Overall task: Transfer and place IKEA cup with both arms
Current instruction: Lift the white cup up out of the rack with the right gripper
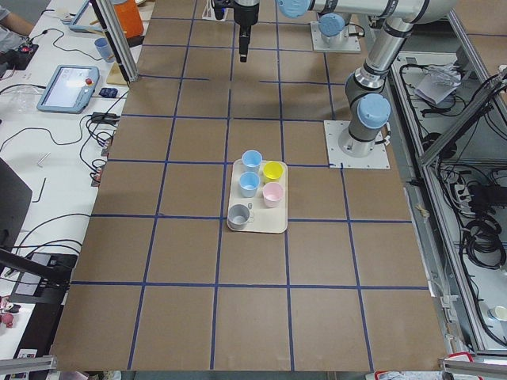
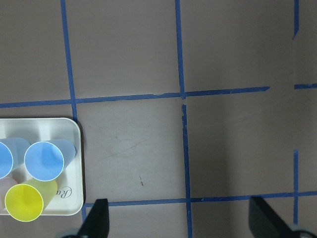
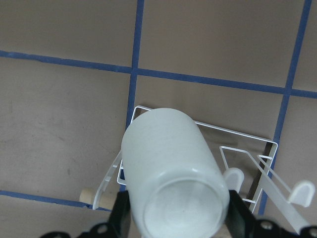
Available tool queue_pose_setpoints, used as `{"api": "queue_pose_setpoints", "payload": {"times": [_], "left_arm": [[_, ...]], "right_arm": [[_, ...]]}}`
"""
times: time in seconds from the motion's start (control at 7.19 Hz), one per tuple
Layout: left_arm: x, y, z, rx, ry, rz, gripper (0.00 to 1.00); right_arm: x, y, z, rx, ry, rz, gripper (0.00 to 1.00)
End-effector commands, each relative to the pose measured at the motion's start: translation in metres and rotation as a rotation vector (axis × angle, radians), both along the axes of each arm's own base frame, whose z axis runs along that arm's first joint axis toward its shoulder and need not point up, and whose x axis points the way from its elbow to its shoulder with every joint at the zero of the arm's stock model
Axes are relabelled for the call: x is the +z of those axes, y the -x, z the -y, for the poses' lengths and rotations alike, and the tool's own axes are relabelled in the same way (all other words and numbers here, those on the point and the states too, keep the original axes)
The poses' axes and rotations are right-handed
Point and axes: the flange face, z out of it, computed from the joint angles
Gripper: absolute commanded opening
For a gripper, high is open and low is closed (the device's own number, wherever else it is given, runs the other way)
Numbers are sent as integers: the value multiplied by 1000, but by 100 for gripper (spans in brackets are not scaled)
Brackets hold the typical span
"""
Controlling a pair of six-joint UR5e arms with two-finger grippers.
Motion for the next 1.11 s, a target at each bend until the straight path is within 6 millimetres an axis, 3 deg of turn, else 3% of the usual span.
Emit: {"api": "queue_pose_setpoints", "payload": {"times": [0.0, 0.14, 0.28, 0.42, 0.56, 0.7, 0.97], "left_arm": [[2, 0, 0, -1, 3, 0, 100], [3, 0, 0, -1, 5, -1, 100], [5, -1, 1, 2, 8, -1, 100], [6, -10, 2, 24, 8, -18, 100], [7, -15, 4, 39, 12, -52, 100], [8, -15, 4, 41, 14, -57, 100], [7, -12, 3, 53, 17, -149, 100]], "right_arm": [[31, -2, -5, 0, -29, 12, 43], [53, -10, -8, 8, -31, 28, 43], [69, -31, -16, 14, -53, 101, 41], [72, -65, -23, 4, -90, 264, 41], [82, -103, -32, -34, -137, 364, 41], [100, -155, -43, -91, -169, 460, 41], [111, -257, -52, -235, -292, 593, 41]]}}
